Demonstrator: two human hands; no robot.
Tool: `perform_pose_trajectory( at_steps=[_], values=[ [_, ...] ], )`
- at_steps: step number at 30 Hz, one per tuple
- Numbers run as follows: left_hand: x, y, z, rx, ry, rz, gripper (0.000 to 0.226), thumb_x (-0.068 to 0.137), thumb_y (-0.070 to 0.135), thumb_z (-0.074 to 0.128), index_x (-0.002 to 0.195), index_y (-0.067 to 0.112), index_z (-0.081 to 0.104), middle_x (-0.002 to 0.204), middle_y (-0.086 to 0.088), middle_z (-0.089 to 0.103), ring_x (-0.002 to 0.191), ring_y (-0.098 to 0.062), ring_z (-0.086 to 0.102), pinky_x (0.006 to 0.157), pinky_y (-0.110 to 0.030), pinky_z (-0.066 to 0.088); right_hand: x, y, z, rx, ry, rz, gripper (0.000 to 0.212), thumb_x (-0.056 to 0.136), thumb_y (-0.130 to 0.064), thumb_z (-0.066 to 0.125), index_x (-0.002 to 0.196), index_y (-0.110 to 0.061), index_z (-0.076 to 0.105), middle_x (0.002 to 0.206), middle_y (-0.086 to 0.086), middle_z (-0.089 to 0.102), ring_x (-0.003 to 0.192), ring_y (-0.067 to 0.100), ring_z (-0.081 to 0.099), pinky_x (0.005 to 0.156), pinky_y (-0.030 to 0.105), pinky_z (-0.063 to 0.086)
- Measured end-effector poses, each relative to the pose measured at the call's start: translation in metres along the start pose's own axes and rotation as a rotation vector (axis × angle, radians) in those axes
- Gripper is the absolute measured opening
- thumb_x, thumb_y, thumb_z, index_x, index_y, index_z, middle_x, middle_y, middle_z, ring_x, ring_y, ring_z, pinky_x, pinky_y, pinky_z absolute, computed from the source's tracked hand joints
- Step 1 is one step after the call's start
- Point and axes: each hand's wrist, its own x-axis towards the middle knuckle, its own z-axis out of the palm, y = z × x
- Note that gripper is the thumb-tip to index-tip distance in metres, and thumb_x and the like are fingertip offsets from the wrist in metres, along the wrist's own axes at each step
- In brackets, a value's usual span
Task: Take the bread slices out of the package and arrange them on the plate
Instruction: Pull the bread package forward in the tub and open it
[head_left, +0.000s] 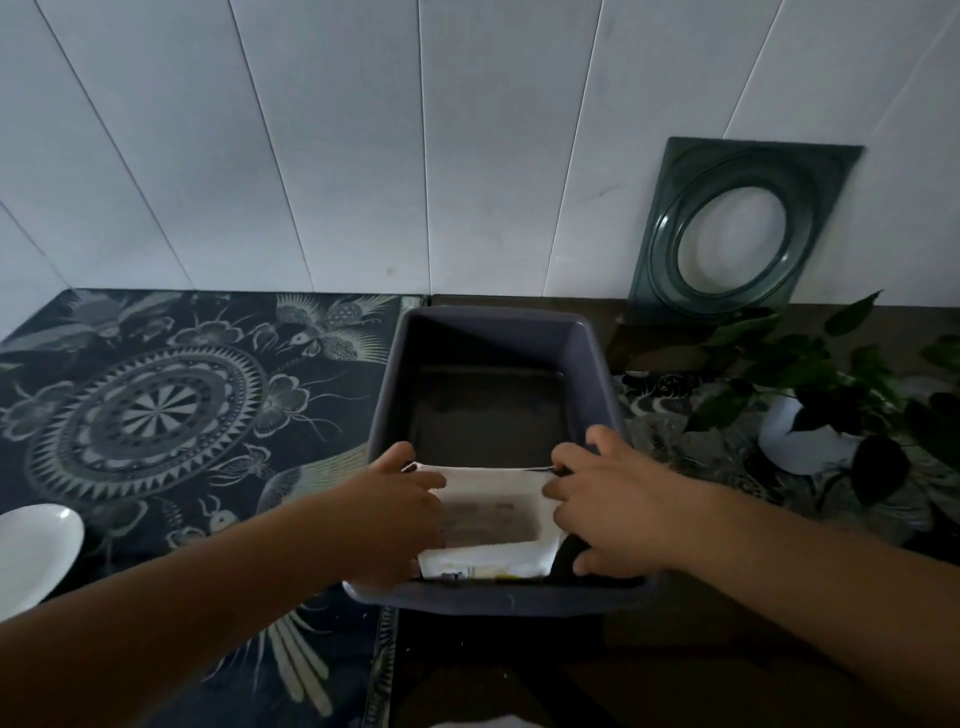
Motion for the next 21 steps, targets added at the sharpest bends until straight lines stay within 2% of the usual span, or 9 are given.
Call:
perform_pose_trajectory(
  at_steps=[2,3,6,9,12,15,21],
  values=[
    [0.006,0.000,-0.002,0.009,-0.002,0.043,0.024,0.084,0.038,0.056,0.100,0.026,0.070,0.104,0.008,0.069,0.125,-0.020,0.043,0.095,-0.051,0.018,0.009,-0.005,-0.003,-0.050,0.051,-0.037,0.040,0.084,-0.056,0.058,0.098,-0.022,0.072,0.103,-0.003,0.067,0.103,0.025,0.039,0.076,0.043,0.020],
    [0.008,-0.001,-0.003,-0.001,-0.011,0.058,0.024,0.084,0.036,0.058,0.103,0.027,0.068,0.105,0.010,0.068,0.125,-0.020,0.043,0.095,-0.051,0.017,0.012,-0.007,-0.004,-0.052,0.037,-0.055,0.037,0.084,-0.054,0.060,0.100,-0.023,0.072,0.105,-0.003,0.068,0.103,0.024,0.039,0.076,0.043,0.021],
    [0.008,-0.004,-0.002,0.047,-0.060,0.060,0.029,0.085,0.039,0.058,0.112,0.031,0.064,0.107,0.007,0.070,0.127,-0.025,0.043,0.099,-0.053,0.015,0.016,-0.005,-0.006,-0.064,-0.076,-0.088,0.035,0.085,-0.053,0.062,0.107,-0.028,0.071,0.123,-0.005,0.065,0.122,0.026,0.033,0.090,0.048,0.027],
    [0.002,-0.006,0.001,0.055,-0.106,0.020,0.031,0.089,0.044,0.052,0.115,0.032,0.065,0.105,0.003,0.072,0.134,-0.029,0.036,0.105,-0.058,0.004,0.004,0.000,-0.004,-0.040,-0.092,-0.125,0.033,0.085,-0.051,0.064,0.109,-0.029,0.070,0.119,-0.009,0.067,0.131,0.025,0.029,0.096,0.052,0.024],
    [-0.004,-0.007,0.002,0.025,-0.063,0.006,0.040,0.088,0.051,0.050,0.121,0.032,0.062,0.120,-0.003,0.066,0.138,-0.028,0.030,0.109,-0.063,-0.005,-0.010,-0.002,-0.003,-0.025,-0.060,-0.115,0.033,0.083,-0.048,0.066,0.109,-0.028,0.067,0.113,-0.005,0.070,0.127,0.028,0.034,0.095,0.052,0.024],
    [-0.008,-0.001,0.007,0.004,-0.039,-0.006,0.046,0.085,0.055,0.052,0.123,0.029,0.061,0.141,-0.012,0.049,0.141,-0.029,0.021,0.110,-0.063,-0.009,-0.016,-0.010,0.000,-0.015,-0.052,-0.047,0.034,0.085,-0.046,0.065,0.110,-0.025,0.066,0.112,0.000,0.067,0.116,0.029,0.040,0.091,0.050,0.026],
    [-0.008,0.005,0.012,-0.023,0.023,-0.016,0.044,0.085,0.055,0.055,0.122,0.032,0.061,0.145,-0.017,0.043,0.142,-0.030,0.017,0.106,-0.062,-0.018,-0.017,-0.014,-0.001,0.019,-0.053,0.005,0.040,0.084,-0.049,0.063,0.118,-0.027,0.064,0.143,0.010,0.047,0.119,0.033,0.038,0.091,0.053,0.034]
  ],
)
